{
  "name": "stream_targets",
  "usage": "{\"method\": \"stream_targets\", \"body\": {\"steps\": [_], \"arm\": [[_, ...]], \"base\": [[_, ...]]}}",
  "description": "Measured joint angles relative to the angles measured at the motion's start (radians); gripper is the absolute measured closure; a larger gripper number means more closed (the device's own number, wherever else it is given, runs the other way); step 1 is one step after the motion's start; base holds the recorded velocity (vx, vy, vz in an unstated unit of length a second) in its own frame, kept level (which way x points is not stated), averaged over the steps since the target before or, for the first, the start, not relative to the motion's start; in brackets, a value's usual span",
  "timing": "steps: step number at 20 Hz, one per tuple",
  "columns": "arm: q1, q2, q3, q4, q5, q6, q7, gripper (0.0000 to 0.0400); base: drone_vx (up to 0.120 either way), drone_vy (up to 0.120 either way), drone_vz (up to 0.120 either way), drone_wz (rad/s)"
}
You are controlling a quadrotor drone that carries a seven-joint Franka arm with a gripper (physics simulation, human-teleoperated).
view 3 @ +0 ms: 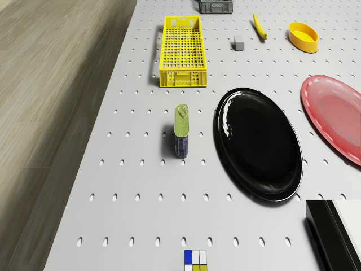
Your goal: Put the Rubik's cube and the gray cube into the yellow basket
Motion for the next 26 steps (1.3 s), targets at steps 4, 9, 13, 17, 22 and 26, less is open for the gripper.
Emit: {"method": "stream_targets", "body": {"steps": [4,9,13,17,22,26], "arm": [[-0.027,-0.006,0.085,-0.019,-0.120,0.006,0.017,0.0000],[-0.095,-0.028,0.290,-0.108,-0.419,0.020,0.064,0.0000],[-0.197,-0.071,0.536,-0.301,-0.815,0.037,0.154,0.0000],[-0.362,-0.129,0.774,-0.559,-1.264,0.014,0.312,0.0000],[-0.628,-0.195,0.974,-0.754,-1.652,-0.096,0.522,0.0000],[-0.794,-0.242,1.062,-0.807,-1.789,-0.173,0.634,0.0000]], "base": [[0.120,0.000,-0.010,0.000],[0.120,0.000,-0.120,0.000],[0.120,0.000,-0.120,0.000],[0.120,0.000,-0.120,0.000],[0.120,0.000,-0.120,0.000],[0.120,-0.060,-0.120,0.000]]}}
